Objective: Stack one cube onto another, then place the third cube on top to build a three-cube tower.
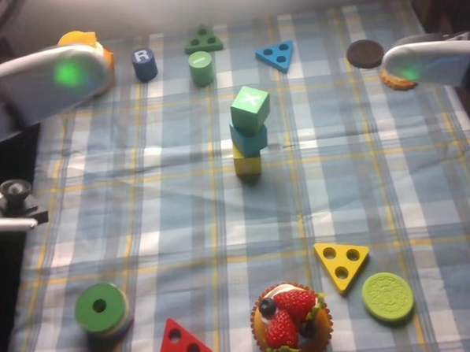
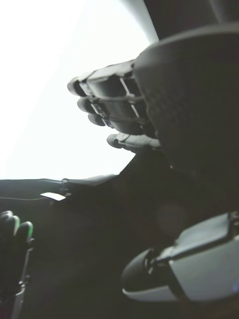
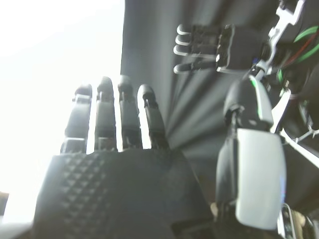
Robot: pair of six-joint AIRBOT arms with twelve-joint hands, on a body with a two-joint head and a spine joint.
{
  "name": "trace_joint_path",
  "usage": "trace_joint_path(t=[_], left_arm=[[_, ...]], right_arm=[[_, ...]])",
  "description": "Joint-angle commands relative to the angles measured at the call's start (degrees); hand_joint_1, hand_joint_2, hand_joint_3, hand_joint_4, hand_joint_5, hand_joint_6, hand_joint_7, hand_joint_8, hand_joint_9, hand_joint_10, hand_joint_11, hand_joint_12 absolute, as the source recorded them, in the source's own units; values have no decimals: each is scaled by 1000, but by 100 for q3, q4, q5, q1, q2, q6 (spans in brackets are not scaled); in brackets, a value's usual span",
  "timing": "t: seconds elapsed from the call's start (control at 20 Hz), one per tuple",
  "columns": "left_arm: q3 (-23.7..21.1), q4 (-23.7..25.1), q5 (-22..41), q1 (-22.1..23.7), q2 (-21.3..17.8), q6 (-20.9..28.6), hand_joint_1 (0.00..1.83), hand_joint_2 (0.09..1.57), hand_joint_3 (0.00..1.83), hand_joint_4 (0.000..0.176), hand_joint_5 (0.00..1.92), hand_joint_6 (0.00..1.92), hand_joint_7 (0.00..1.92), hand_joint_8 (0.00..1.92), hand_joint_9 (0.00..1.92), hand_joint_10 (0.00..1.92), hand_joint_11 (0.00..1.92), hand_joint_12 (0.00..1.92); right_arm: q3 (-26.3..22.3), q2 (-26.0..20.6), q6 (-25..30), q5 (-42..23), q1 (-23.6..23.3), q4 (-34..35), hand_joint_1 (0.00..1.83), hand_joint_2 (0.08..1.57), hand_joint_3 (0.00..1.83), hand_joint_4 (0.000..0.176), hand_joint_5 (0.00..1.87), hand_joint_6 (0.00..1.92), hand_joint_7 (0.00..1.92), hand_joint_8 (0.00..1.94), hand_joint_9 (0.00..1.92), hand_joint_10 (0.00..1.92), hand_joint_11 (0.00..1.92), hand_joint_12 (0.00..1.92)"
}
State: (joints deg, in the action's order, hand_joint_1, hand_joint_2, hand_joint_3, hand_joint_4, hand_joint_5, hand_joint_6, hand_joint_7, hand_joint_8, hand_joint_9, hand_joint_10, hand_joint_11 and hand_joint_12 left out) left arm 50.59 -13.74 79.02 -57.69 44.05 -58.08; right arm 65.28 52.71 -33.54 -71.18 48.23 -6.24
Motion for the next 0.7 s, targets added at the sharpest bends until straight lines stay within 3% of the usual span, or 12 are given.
trace_joint_path(t=[0.0,0.05,0.1,0.2,0.3,0.35,0.4,0.45,0.5,0.55,0.6,0.65], left_arm=[[29,2,1026,10,-24,224,599,673,0,176,0,0,101,5,104,8,116,62],[67,64,1248,-46,-21,467,527,794,11,137,0,0,123,3,128,6,138,84],[120,118,1499,-68,5,729,501,837,18,156,14,5,98,0,122,1,119,78],[211,220,2033,-69,73,1118,396,977,4,120,0,0,112,0,125,0,182,51],[274,420,2034,118,112,1282,382,1068,4,113,251,18,256,5,183,4,177,21],[309,484,2036,214,146,1325,396,1082,2,78,300,9,302,4,256,8,255,36],[297,569,2037,299,150,1322,216,1124,16,75,267,4,313,3,329,26,321,57],[275,639,2038,356,128,1354,205,1222,17,60,204,0,248,0,295,6,246,22],[249,655,2038,379,95,1422,181,1246,8,64,249,7,305,7,346,10,270,28],[211,701,2039,481,85,1488,356,1301,6,7,593,70,466,11,457,12,325,39],[204,694,2039,519,125,1567,721,1306,0,142,625,1208,529,6,460,3,342,35],[201,676,2039,454,141,1698,685,1288,0,0,839,882,865,77,740,72,481,90]], right_arm=[[-66,-53,-86,-1136,53,332,443,1118,1,16,153,4,311,5,290,12,151,99],[-166,-107,-154,-1485,240,478,492,1081,0,10,214,5,380,7,374,16,243,129],[-290,-184,-227,-1853,404,542,607,1046,0,2,291,7,455,7,458,15,332,148],[-521,-330,-549,-2308,507,512,730,1167,19,26,199,0,332,0,305,0,199,53],[-639,-387,-693,-2923,567,432,769,1126,0,71,24,0,149,0,146,0,82,18],[-718,-409,-718,-2984,609,543,661,1144,6,30,76,23,158,6,137,0,87,19],[-851,-483,-956,-2984,533,461,574,1190,7,5,232,25,216,8,238,13,219,68],[-937,-552,-1132,-2985,520,405,634,1192,1,25,303,39,249,13,293,25,296,99],[-1079,-677,-1147,-2989,525,382,791,1133,0,76,325,36,297,8,342,17,353,128],[-1258,-911,-1101,-2990,512,437,529,1259,7,0,388,35,399,13,424,18,400,167],[-1380,-1075,-1069,-2991,509,564,604,1277,2,0,548,95,557,26,529,7,324,408],[-1427,-1092,-1012,-2991,503,642,802,1249,3,0,639,102,544,6,583,7,404,515]])
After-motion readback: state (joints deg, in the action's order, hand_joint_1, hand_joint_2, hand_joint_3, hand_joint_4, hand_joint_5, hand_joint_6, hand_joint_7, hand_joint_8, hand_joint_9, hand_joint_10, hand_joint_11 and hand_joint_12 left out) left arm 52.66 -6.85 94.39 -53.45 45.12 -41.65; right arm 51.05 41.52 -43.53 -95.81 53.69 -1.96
